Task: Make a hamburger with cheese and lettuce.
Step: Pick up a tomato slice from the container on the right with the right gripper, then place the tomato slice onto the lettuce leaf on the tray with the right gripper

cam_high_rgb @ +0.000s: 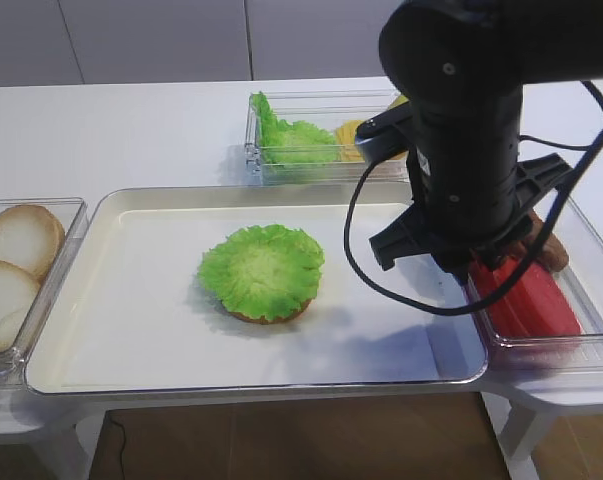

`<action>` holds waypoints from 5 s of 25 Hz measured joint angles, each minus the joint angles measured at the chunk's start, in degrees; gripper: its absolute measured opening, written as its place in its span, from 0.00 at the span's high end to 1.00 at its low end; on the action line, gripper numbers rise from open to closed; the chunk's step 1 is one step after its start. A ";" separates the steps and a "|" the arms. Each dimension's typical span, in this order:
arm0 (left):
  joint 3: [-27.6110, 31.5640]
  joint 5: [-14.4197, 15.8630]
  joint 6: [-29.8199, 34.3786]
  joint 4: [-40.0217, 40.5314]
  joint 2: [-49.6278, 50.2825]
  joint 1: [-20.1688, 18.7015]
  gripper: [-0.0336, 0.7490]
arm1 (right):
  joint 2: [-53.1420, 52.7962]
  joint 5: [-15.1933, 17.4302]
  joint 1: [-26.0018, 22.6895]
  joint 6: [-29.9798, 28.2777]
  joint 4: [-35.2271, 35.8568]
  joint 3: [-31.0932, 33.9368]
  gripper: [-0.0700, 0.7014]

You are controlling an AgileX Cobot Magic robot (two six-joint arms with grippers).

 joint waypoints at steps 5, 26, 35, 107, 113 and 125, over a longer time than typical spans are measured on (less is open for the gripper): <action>0.00 0.00 0.00 0.00 0.00 0.00 0.42 | 0.13 -0.57 0.00 0.00 -1.06 0.00 0.65; 0.00 0.00 0.09 0.00 0.00 0.00 0.42 | 0.26 -0.96 0.23 0.00 -1.63 0.00 0.82; 0.00 0.00 0.09 0.00 0.00 0.00 0.42 | -2.96 -0.96 0.23 0.00 -1.39 0.00 0.83; 0.00 0.00 0.09 0.00 0.00 0.00 0.42 | 5.85 -2.28 4.48 -5.57 5.85 -22.55 0.83; 0.00 0.00 0.09 0.00 0.00 0.00 0.42 | 7.39 -4.68 4.48 -5.61 5.95 -23.52 0.83; 0.00 0.00 0.09 0.00 0.00 0.00 0.42 | 10.41 -6.65 6.62 -7.21 5.75 -23.64 0.83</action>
